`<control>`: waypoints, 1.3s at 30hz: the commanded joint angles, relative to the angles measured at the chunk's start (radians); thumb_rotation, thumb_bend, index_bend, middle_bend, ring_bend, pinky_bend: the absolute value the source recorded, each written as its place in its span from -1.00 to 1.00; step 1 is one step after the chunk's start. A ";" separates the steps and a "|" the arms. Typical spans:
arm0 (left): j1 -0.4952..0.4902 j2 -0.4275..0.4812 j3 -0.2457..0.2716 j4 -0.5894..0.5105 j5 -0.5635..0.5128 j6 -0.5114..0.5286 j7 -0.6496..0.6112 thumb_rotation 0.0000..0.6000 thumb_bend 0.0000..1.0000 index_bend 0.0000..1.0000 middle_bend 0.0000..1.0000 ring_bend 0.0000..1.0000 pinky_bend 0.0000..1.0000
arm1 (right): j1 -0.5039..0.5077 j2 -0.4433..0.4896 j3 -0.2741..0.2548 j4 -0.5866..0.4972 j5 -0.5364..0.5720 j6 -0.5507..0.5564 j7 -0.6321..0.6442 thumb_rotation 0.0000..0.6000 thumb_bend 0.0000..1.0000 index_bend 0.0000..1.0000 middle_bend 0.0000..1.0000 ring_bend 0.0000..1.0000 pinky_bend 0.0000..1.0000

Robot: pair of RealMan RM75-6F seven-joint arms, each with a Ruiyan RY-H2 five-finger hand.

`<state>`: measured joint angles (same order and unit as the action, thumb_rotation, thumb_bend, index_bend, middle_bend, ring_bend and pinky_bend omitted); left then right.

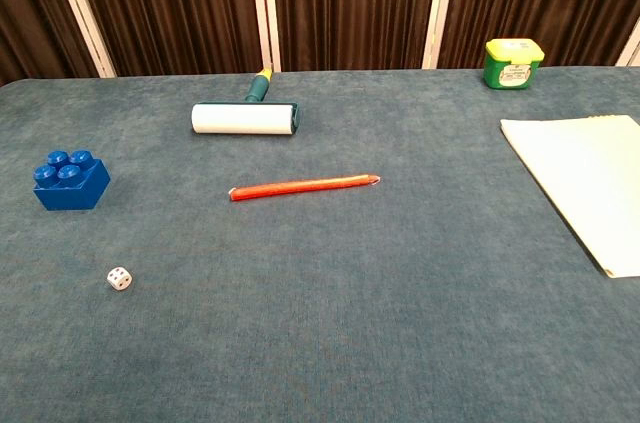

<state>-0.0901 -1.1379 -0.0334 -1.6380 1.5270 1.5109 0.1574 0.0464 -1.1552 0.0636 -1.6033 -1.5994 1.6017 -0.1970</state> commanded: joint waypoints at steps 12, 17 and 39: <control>-0.020 -0.025 0.009 0.014 0.008 -0.042 -0.034 1.00 -0.28 -1.00 0.61 0.50 0.78 | 0.008 0.001 0.002 -0.013 -0.011 -0.006 -0.002 1.00 -1.00 -1.00 -1.00 -1.00 -1.00; -0.092 -0.058 0.040 -0.023 0.002 -0.209 0.029 1.00 0.42 -1.00 0.96 0.82 1.00 | 0.007 0.001 0.002 -0.015 -0.007 -0.007 -0.006 1.00 -1.00 -1.00 -1.00 -1.00 -1.00; -0.285 -0.140 0.076 -0.167 -0.239 -0.613 0.147 1.00 0.47 -1.00 0.98 0.83 1.00 | 0.013 0.003 0.005 0.002 0.018 -0.035 0.017 1.00 -1.00 -1.00 -1.00 -1.00 -1.00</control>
<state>-0.3711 -1.2701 0.0421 -1.8130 1.2987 0.8984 0.2977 0.0591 -1.1522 0.0686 -1.6018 -1.5816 1.5679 -0.1811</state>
